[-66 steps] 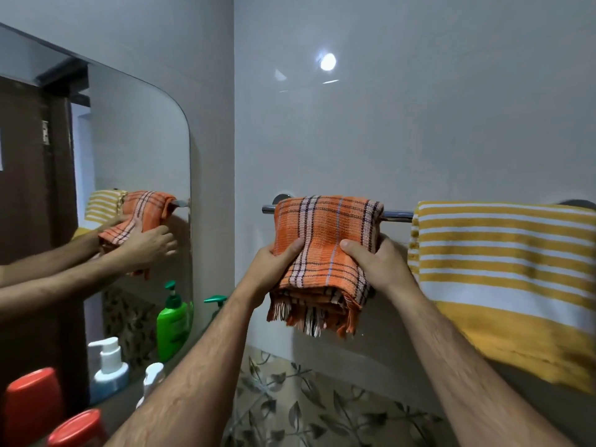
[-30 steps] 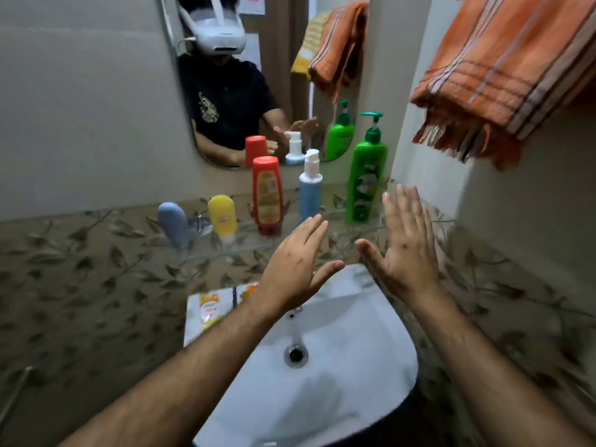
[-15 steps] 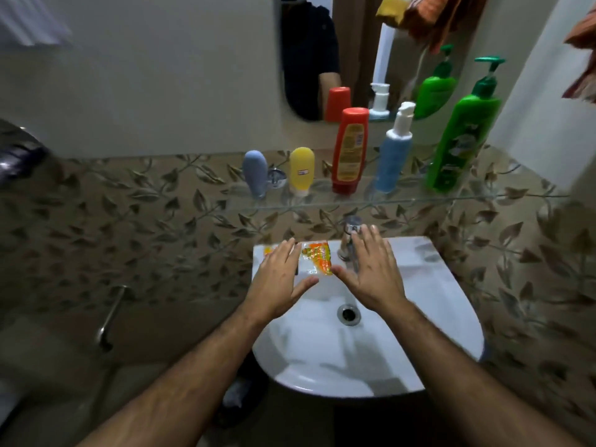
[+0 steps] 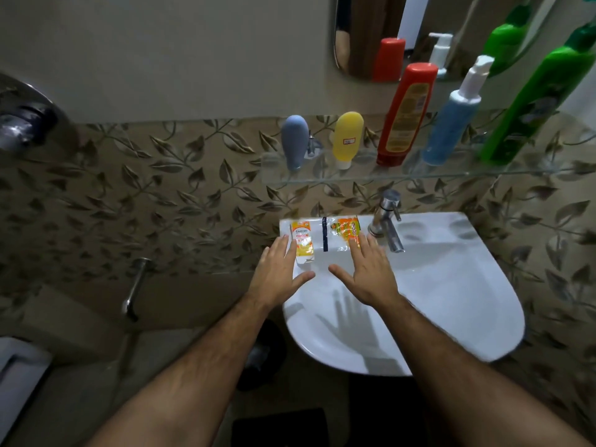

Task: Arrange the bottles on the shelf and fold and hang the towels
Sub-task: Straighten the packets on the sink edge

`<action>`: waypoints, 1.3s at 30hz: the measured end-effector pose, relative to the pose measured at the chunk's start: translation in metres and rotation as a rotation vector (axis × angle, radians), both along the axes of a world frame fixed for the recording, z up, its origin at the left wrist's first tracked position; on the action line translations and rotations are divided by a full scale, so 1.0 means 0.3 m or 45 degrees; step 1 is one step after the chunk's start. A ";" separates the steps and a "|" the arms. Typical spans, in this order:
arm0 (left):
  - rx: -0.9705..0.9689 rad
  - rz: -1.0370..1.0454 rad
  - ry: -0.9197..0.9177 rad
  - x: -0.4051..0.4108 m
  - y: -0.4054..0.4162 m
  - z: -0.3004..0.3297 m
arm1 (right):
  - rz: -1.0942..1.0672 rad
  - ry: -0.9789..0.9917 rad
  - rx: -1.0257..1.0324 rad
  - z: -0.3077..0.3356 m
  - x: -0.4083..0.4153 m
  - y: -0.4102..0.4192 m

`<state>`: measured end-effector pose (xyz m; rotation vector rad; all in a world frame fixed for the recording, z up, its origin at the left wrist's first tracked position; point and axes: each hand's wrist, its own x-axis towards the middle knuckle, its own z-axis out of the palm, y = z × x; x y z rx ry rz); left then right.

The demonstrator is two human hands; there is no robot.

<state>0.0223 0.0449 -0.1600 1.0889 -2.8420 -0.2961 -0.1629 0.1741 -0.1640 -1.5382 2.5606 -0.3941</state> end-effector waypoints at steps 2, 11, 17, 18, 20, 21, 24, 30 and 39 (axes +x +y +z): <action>0.014 0.017 -0.021 -0.023 -0.016 -0.025 | -0.026 -0.036 0.029 -0.015 -0.017 -0.026; 0.116 0.270 0.040 -0.215 -0.128 -0.067 | -0.094 -0.166 0.079 -0.072 -0.198 -0.218; 0.191 0.635 0.087 -0.352 -0.161 -0.106 | -0.218 -0.228 0.194 -0.100 -0.285 -0.327; 0.240 0.715 0.099 -0.368 -0.165 -0.111 | -0.247 -0.224 0.222 -0.103 -0.291 -0.340; 0.318 0.852 0.118 -0.394 -0.173 -0.124 | -0.290 -0.212 0.274 -0.107 -0.299 -0.364; 0.336 0.897 0.114 -0.400 -0.177 -0.131 | -0.300 -0.200 0.293 -0.107 -0.299 -0.372; 0.317 0.958 0.053 -0.418 -0.187 -0.148 | -0.311 -0.185 0.335 -0.114 -0.304 -0.395; 0.336 1.001 0.013 -0.430 -0.197 -0.165 | -0.337 -0.226 0.330 -0.136 -0.309 -0.411; 0.892 1.111 0.596 -0.338 -0.259 -0.206 | -0.473 -0.441 0.150 -0.123 -0.270 -0.415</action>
